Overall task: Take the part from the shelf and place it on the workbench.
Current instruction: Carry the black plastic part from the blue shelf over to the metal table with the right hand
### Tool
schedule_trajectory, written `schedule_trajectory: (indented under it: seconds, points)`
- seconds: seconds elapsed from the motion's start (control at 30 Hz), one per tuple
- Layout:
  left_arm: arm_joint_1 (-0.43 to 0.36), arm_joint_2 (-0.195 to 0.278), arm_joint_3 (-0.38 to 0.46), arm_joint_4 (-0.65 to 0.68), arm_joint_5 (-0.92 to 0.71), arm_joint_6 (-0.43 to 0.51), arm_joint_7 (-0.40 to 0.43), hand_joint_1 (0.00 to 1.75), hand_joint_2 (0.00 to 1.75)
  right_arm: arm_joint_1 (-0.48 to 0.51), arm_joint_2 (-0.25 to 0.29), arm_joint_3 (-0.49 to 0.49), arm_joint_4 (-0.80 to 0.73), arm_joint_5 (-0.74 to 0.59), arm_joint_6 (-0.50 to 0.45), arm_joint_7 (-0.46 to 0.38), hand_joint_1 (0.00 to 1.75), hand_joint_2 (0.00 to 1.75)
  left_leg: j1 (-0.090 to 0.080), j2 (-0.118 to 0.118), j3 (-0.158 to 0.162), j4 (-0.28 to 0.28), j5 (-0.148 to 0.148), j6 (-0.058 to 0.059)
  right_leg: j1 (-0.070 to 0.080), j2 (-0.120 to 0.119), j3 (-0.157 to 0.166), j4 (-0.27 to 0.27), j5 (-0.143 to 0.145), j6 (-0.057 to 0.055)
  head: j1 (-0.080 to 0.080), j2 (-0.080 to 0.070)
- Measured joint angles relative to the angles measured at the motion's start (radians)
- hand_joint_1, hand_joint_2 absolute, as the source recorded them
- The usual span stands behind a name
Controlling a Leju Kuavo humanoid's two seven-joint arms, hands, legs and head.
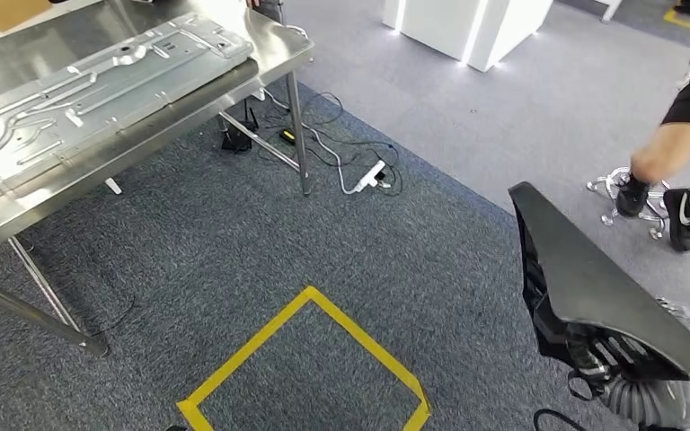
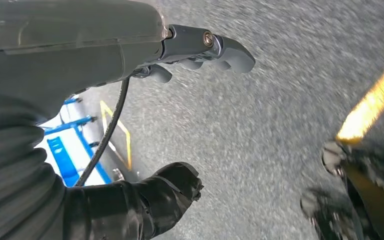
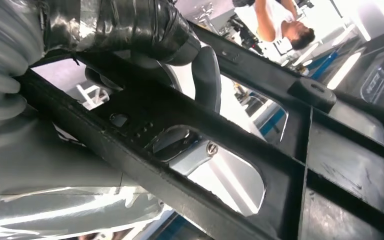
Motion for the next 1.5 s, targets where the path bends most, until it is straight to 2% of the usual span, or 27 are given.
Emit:
schedule_trajectory:
  seconds: [0.1, 0.17, 0.2, 0.23, 0.3, 0.33, 0.37, 0.43, 0.5, 0.57, 0.63, 0.67, 0.7, 0.73, 0.8, 0.87, 0.93, 1.0, 1.07, 1.13, 1.2, 1.23, 1.27, 1.33, 1.37, 1.4, 1.5]
  points:
    - [0.000, 0.000, 0.002, 0.000, -0.003, 0.000, 0.000, 0.00, 1.75, 0.002, 0.000, 0.000, 0.000, 0.000, 0.000, 0.000, 1.75, 1.75, -0.003, -0.016, 0.026, -0.005, -0.020, 0.015, -0.001, 0.022, -0.131, 0.177, -0.056, 0.004, 0.003, 0.000]
    - [0.000, 0.000, 0.003, 0.000, -0.003, 0.000, 0.000, 0.00, 1.75, 0.005, 0.000, 0.000, 0.001, 0.000, 0.000, 0.000, 1.75, 1.75, -0.005, -0.031, 0.050, -0.005, -0.039, 0.016, 0.000, 0.023, -0.195, 0.215, -0.075, 0.002, 0.003, 0.000]
    - [0.001, 0.000, 0.003, 0.000, -0.003, 0.000, 0.000, 0.00, 1.75, 0.005, 0.000, 0.000, 0.001, 0.000, 0.000, 0.000, 1.75, 1.75, -0.006, -0.039, 0.065, -0.005, -0.050, 0.015, 0.001, 0.025, -0.205, 0.189, -0.055, -0.002, 0.003, 0.000]
    - [0.001, 0.000, 0.003, 0.000, -0.003, 0.000, 0.000, 0.00, 1.75, 0.005, -0.001, 0.000, 0.001, 0.000, 0.000, 0.000, 1.75, 1.75, -0.006, -0.046, 0.082, -0.005, -0.062, 0.013, 0.003, 0.030, -0.202, 0.138, -0.012, -0.007, 0.003, 0.000]
    - [0.003, -0.002, 0.003, 0.000, -0.002, 0.000, 0.000, 0.00, 1.75, 0.005, -0.003, -0.001, 0.001, 0.000, 0.000, 0.000, 1.75, 1.75, -0.006, -0.059, 0.108, -0.006, -0.083, 0.007, 0.010, 0.047, -0.187, 0.028, 0.099, -0.017, 0.005, 0.000]
    - [0.002, -0.003, 0.004, 0.000, -0.002, 0.000, 0.000, 0.00, 1.75, 0.005, -0.004, -0.001, 0.001, 0.000, 0.000, 0.000, 1.75, 1.75, -0.006, -0.065, 0.113, -0.008, -0.093, 0.002, 0.014, 0.053, -0.180, -0.004, 0.134, -0.021, 0.006, 0.000]
    - [0.002, -0.004, 0.004, 0.001, -0.002, 0.000, 0.000, 0.00, 1.75, 0.005, -0.005, -0.001, 0.001, 0.001, 0.000, 0.000, 1.75, 1.75, -0.007, -0.070, 0.118, -0.007, -0.098, -0.004, 0.017, 0.056, -0.176, -0.021, 0.150, -0.024, 0.007, 0.000]
    - [0.001, -0.004, 0.004, 0.001, -0.002, 0.000, 0.000, 0.00, 1.75, 0.004, -0.007, -0.002, 0.000, 0.002, 0.000, 0.001, 1.75, 1.75, -0.007, -0.072, 0.123, 0.000, -0.094, -0.015, 0.016, 0.051, -0.157, -0.033, 0.142, -0.033, 0.007, 0.000]
    - [0.001, -0.003, 0.004, 0.001, -0.002, 0.000, 0.000, 0.00, 1.75, 0.004, -0.007, -0.002, -0.001, 0.002, 0.000, 0.000, 1.75, 1.75, -0.007, -0.053, 0.105, 0.050, -0.083, -0.022, 0.013, 0.045, -0.128, -0.052, 0.135, -0.041, 0.006, 0.000]
    - [-0.002, -0.003, 0.004, 0.001, -0.002, 0.000, 0.000, 0.00, 1.75, 0.003, -0.007, -0.002, -0.002, 0.002, 0.000, 0.000, 1.75, 1.75, -0.005, -0.028, 0.039, 0.160, -0.104, -0.030, 0.013, 0.036, -0.098, -0.067, 0.122, -0.047, 0.005, 0.000]
    - [-0.002, -0.003, 0.004, 0.001, -0.003, 0.000, 0.000, 0.00, 1.75, 0.003, -0.007, -0.002, -0.002, 0.002, 0.000, 0.000, 1.75, 1.75, -0.004, -0.019, -0.042, 0.256, -0.162, -0.036, 0.012, 0.026, -0.070, -0.072, 0.100, -0.049, 0.005, 0.000]
    - [-0.001, -0.002, 0.004, 0.001, -0.004, 0.000, 0.000, 0.00, 1.75, 0.003, -0.007, -0.002, -0.002, 0.002, 0.001, 0.000, 1.75, 1.75, -0.003, -0.017, -0.068, 0.265, -0.181, -0.039, 0.012, 0.021, -0.053, -0.072, 0.086, -0.048, 0.004, 0.000]
    - [0.001, -0.002, 0.004, 0.001, -0.005, 0.000, 0.000, 0.00, 1.75, 0.003, -0.007, -0.002, -0.002, 0.002, 0.001, 0.000, 1.75, 1.75, -0.003, -0.015, -0.081, 0.249, -0.182, -0.040, 0.012, 0.017, -0.034, -0.072, 0.072, -0.047, 0.004, 0.000]
    - [0.003, -0.002, 0.004, 0.001, -0.006, 0.000, 0.000, 0.00, 1.75, 0.003, -0.007, -0.002, -0.002, 0.002, 0.001, 0.000, 1.75, 1.75, -0.002, -0.012, -0.084, 0.210, -0.160, -0.040, 0.012, 0.013, -0.015, -0.072, 0.058, -0.046, 0.004, 0.000]
    - [0.005, -0.002, 0.005, 0.001, -0.008, -0.001, -0.003, 0.00, 1.75, 0.002, -0.007, -0.002, -0.001, 0.004, 0.002, 0.000, 1.75, 1.75, -0.005, 0.009, -0.080, 0.098, -0.044, -0.033, 0.013, 0.005, 0.014, -0.069, 0.029, -0.040, 0.006, 0.000]
    - [0.004, -0.003, 0.005, 0.001, -0.011, -0.008, -0.024, 0.00, 1.75, -0.007, -0.009, 0.000, -0.003, 0.009, 0.005, 0.003, 1.75, 1.75, -0.012, 0.025, -0.080, 0.032, 0.040, -0.020, 0.015, -0.001, 0.027, -0.066, 0.003, -0.028, 0.009, 0.000]
    - [-0.003, -0.003, 0.006, 0.000, -0.014, -0.016, -0.050, 0.00, 1.75, -0.025, -0.016, 0.000, -0.012, 0.013, 0.014, 0.016, 1.75, 1.75, -0.016, 0.018, -0.071, 0.021, 0.040, -0.004, 0.013, -0.004, 0.036, -0.054, -0.001, -0.013, 0.011, 0.000]
    - [-0.011, -0.002, 0.006, 0.000, -0.016, -0.018, -0.059, 0.00, 1.75, -0.045, -0.023, 0.000, -0.025, 0.012, 0.028, 0.032, 1.75, 1.75, -0.015, 0.006, -0.046, 0.007, 0.034, 0.010, 0.008, 0.004, 0.022, -0.004, 0.012, -0.003, 0.012, 0.000]
    - [-0.019, -0.002, 0.009, 0.000, -0.016, -0.018, -0.060, 0.00, 1.75, -0.060, -0.027, 0.000, -0.031, 0.014, 0.038, 0.039, 1.75, 1.75, -0.012, -0.005, -0.017, -0.003, 0.023, 0.021, 0.004, 0.018, -0.048, 0.106, 0.005, 0.002, 0.015, 0.000]
    - [-0.025, -0.001, 0.013, 0.000, -0.015, -0.020, -0.060, 0.00, 1.75, -0.073, -0.028, 0.004, -0.031, 0.024, 0.045, 0.043, 1.75, 1.75, -0.013, -0.019, 0.008, -0.007, 0.004, 0.025, 0.004, 0.025, -0.141, 0.213, -0.051, 0.006, 0.017, 0.000]
    - [-0.026, 0.000, 0.018, 0.000, -0.014, -0.023, -0.059, 0.00, 1.75, -0.088, -0.028, 0.012, -0.027, 0.040, 0.050, 0.047, 1.75, 1.75, -0.014, -0.035, 0.039, -0.008, -0.020, 0.025, 0.004, 0.026, -0.196, 0.225, -0.099, 0.003, 0.017, 0.000]
    - [-0.026, 0.000, 0.020, 0.000, -0.014, -0.025, -0.058, 0.00, 1.75, -0.094, -0.028, 0.017, -0.026, 0.046, 0.051, 0.048, 1.75, 1.75, -0.014, -0.043, 0.057, -0.008, -0.034, 0.024, 0.007, 0.028, -0.205, 0.192, -0.089, -0.001, 0.017, 0.000]
    - [-0.025, 0.000, 0.021, 0.000, -0.014, -0.026, -0.057, 0.00, 1.75, -0.100, -0.027, 0.020, -0.025, 0.049, 0.051, 0.049, 1.75, 1.75, -0.014, -0.050, 0.074, -0.008, -0.047, 0.023, 0.010, 0.032, -0.204, 0.139, -0.047, -0.008, 0.017, 0.000]
    - [-0.024, -0.002, 0.021, 0.001, -0.014, -0.028, -0.057, 0.00, 1.75, -0.109, -0.027, 0.025, -0.023, 0.052, 0.052, 0.050, 1.75, 1.75, -0.014, -0.065, 0.101, -0.009, -0.071, 0.016, 0.021, 0.052, -0.198, 0.021, 0.098, -0.023, 0.018, 0.000]
    - [-0.024, -0.003, 0.021, 0.001, -0.013, -0.028, -0.056, 0.00, 1.75, -0.114, -0.027, 0.028, -0.021, 0.054, 0.052, 0.051, 1.75, 1.75, -0.013, -0.072, 0.107, -0.012, -0.081, 0.011, 0.026, 0.059, -0.193, -0.015, 0.151, -0.030, 0.019, -0.001]
    - [-0.024, -0.004, 0.022, 0.001, -0.013, -0.028, -0.056, 0.00, 1.75, -0.119, -0.027, 0.031, -0.020, 0.056, 0.052, 0.053, 1.75, 1.75, -0.013, -0.077, 0.114, -0.011, -0.086, 0.006, 0.028, 0.063, -0.189, -0.037, 0.181, -0.035, 0.019, -0.001]
    - [-0.025, -0.001, 0.024, 0.001, -0.010, -0.028, -0.053, 0.00, 1.75, -0.136, -0.027, 0.044, -0.014, 0.063, 0.051, 0.061, 1.75, 1.75, -0.016, -0.068, 0.108, 0.027, -0.070, -0.007, 0.025, 0.049, -0.150, -0.066, 0.169, -0.051, 0.018, 0.000]
